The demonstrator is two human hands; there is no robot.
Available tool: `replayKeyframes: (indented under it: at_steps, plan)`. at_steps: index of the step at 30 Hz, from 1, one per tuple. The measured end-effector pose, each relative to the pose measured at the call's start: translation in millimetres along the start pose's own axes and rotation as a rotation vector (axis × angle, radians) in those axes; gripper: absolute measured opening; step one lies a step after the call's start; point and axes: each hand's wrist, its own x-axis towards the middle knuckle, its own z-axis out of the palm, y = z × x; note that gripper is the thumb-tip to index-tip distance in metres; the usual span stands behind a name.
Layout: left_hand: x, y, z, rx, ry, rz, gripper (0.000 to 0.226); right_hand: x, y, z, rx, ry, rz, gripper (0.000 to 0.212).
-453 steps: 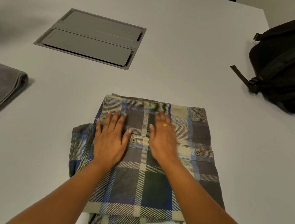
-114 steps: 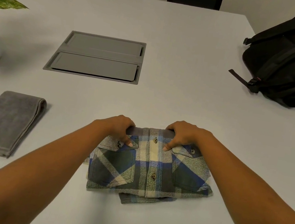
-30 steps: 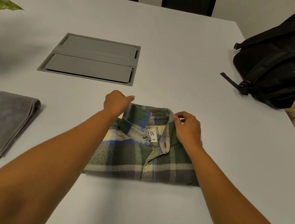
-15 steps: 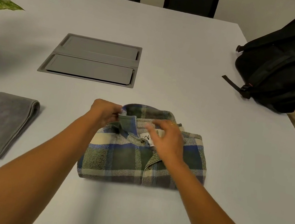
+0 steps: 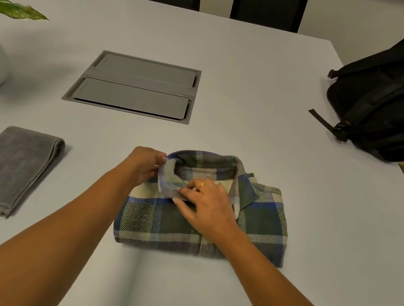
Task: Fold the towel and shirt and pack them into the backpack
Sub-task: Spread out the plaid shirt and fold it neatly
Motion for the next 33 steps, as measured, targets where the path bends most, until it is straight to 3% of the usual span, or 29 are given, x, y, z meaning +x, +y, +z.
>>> replayKeyframes:
  at_steps: [3,7,12,18,21,25,29,33]
  plan:
    - [12.9,6.2,5.6,0.296,0.137,0.193,0.02,12.9,23.3,-22.0,0.153,0.075,0.276,0.035]
    - [23.1,21.3,26.1,0.465,0.177,0.315,0.033,33.2,65.7,-44.4,0.193,0.196,0.58,0.029]
    - [45.1,38.4,49.3,0.652,0.146,0.296,0.038,42.9,95.5,-43.8,0.265,0.031,0.736,0.026]
    - [59.5,37.5,56.6,0.935,0.078,0.182,0.039,63.2,101.3,-39.8,0.433,-0.264,0.96,0.045]
    - [64.8,37.3,51.5,0.875,0.07,0.124,0.038,70.9,104.3,-40.6,0.552,-0.262,1.058,0.052]
    - [61.4,40.1,34.1,0.498,0.025,0.045,0.026,70.2,110.7,-49.0,0.767,-0.189,1.149,0.058]
    - [47.5,41.0,18.9,0.193,-0.184,-0.152,0.018,65.7,111.7,-66.1,0.971,-0.282,1.137,0.028]
    - [40.5,38.1,12.2,0.009,-0.331,-0.242,0.026,59.8,112.5,-72.0,1.084,-0.329,1.19,0.024]
